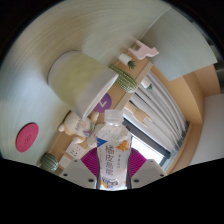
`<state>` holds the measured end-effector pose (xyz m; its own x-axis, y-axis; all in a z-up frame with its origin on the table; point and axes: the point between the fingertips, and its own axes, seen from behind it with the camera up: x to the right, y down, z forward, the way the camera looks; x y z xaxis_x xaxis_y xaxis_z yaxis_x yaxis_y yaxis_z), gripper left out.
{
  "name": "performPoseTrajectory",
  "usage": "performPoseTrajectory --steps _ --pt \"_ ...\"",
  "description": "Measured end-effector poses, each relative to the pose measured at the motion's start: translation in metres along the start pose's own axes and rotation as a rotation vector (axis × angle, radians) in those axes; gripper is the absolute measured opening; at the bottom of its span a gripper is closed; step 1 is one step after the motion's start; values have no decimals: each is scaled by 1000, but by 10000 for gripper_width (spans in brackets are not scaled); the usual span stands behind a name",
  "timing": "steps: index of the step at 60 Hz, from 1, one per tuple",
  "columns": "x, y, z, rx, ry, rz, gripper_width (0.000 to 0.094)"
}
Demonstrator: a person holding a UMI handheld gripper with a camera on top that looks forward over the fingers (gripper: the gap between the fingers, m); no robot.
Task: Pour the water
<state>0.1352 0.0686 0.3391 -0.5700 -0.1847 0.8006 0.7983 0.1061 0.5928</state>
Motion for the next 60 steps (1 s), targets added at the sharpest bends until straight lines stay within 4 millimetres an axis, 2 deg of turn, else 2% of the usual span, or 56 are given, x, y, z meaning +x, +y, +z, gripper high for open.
performPoseTrajectory --steps 6,7,12,19,25,26,30,32,33,38,39,40,41,45,46,47,51,52,53,57,58,59,60 --pt "10 57 -14 -74 21 289 343" --pt "15 73 -28 -91 14 338 342" --pt "23 133 -46 -172 20 631 342" --pt "22 208 -70 -253 24 1061 343" --pt "21 250 -91 -267 27 1474 362" --pt "18 247 -92 -273 19 1541 363" --pt "8 270 -106 -298 11 1787 363" --pt "-4 280 -115 -310 -1 1887 362" --pt "-12 271 -110 -312 -6 1932 363" --pt "-44 278 -129 -323 -29 2092 363" --pt "-38 287 -131 -327 -34 2120 362" --pt "-51 269 -123 -329 -46 2135 362" --pt "-57 266 -124 -333 -62 2150 362" --pt "-79 260 -134 -340 -110 2188 363" --pt "-81 269 -141 -338 -116 2196 363" --pt "-92 249 -129 -339 -122 2198 362" --pt "-106 247 -137 -345 -146 2204 362" --pt "-113 253 -144 -347 -150 2205 362" --pt "-118 235 -130 -351 -151 2206 362" --pt "-129 232 -133 -359 -171 2215 362" --pt "-135 243 -141 -357 -172 2215 362" --pt "-139 222 -128 -357 -173 2218 363" --pt "-141 223 -130 -358 -178 2220 363"
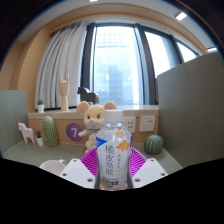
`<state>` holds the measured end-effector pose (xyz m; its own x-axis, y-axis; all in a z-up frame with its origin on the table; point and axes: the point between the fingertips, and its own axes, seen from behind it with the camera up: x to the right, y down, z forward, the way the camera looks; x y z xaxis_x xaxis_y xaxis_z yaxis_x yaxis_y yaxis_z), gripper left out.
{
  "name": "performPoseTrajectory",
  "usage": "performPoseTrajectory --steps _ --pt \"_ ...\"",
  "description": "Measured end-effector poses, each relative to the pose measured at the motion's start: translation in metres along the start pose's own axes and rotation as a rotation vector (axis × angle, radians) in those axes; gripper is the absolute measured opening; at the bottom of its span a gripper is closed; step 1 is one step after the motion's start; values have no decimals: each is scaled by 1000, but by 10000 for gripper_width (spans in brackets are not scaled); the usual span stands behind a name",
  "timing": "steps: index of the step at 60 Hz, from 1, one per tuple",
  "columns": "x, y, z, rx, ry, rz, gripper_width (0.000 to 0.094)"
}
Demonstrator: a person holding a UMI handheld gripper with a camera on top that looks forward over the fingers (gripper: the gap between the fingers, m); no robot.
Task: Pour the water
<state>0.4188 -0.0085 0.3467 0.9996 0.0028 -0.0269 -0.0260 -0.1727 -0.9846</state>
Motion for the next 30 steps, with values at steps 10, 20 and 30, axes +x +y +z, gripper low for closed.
performPoseTrajectory --steps 10,20,30 --pt "0 28 7 -7 -4 -20 368" --pt "-5 32 6 2 15 -43 445" --pt "-7 39 3 -27 27 -15 603"
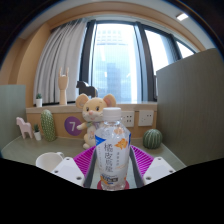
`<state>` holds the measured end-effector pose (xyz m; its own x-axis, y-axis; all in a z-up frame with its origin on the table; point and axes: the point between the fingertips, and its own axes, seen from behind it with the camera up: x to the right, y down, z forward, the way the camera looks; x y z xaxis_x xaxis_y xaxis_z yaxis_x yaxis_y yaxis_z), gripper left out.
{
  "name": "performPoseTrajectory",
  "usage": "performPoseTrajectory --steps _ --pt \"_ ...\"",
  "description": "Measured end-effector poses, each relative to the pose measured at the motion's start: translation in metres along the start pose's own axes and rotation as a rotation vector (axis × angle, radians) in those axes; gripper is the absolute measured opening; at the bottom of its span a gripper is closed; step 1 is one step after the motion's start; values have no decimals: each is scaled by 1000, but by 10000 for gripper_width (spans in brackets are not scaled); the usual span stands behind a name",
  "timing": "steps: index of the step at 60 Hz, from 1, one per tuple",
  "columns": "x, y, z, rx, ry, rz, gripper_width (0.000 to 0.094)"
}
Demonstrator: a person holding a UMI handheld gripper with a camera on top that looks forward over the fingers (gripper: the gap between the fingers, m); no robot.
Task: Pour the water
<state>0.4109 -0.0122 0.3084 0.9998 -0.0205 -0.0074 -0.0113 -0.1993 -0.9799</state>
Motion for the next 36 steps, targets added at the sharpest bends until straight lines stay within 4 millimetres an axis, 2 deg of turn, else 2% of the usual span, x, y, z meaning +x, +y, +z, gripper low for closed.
performPoseTrajectory --steps 1,5,7,12,13,14,20,21,25,31,36 --pt "9 -2 -3 -9 2 2 648" --pt "8 9 -15 -44 15 23 777" --pt "13 13 -21 -61 17 38 783" --pt "1 33 -53 -93 9 77 787" --pt "5 32 -55 -98 6 81 791" --pt "-3 41 -68 -103 5 84 797" --pt "-23 59 -107 -130 -17 95 819" --pt "-32 64 -122 -133 -16 94 821" --pt "-54 76 -151 -155 -34 79 823" --pt "-91 80 -197 -160 -48 73 824" --pt "-120 75 -231 -162 -69 55 828"
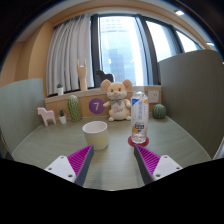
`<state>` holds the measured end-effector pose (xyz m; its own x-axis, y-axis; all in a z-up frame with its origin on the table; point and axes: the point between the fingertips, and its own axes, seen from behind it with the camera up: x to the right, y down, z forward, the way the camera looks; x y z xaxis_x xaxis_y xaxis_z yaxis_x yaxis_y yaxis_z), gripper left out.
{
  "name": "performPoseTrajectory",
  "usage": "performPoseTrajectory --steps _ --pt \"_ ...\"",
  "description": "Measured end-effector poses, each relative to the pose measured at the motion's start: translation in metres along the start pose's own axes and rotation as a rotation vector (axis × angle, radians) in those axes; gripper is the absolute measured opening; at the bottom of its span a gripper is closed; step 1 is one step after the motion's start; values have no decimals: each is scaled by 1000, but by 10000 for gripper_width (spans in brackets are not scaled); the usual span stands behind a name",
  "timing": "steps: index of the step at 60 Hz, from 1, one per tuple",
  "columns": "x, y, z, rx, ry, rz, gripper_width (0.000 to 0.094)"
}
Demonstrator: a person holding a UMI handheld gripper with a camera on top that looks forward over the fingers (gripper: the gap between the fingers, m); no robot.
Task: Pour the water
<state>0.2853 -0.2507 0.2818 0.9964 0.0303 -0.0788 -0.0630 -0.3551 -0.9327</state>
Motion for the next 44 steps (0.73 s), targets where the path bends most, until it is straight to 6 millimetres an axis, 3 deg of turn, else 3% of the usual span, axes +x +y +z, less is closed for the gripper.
performPoseTrajectory --steps 8,16,32,44 --pt "-43 -11 -41 23 -32 -40 835" --pt "-68 -31 -72 57 -54 -56 852" --pt "-83 -61 -111 96 -53 -59 841" --pt "-85 -71 -119 113 -48 -69 838"
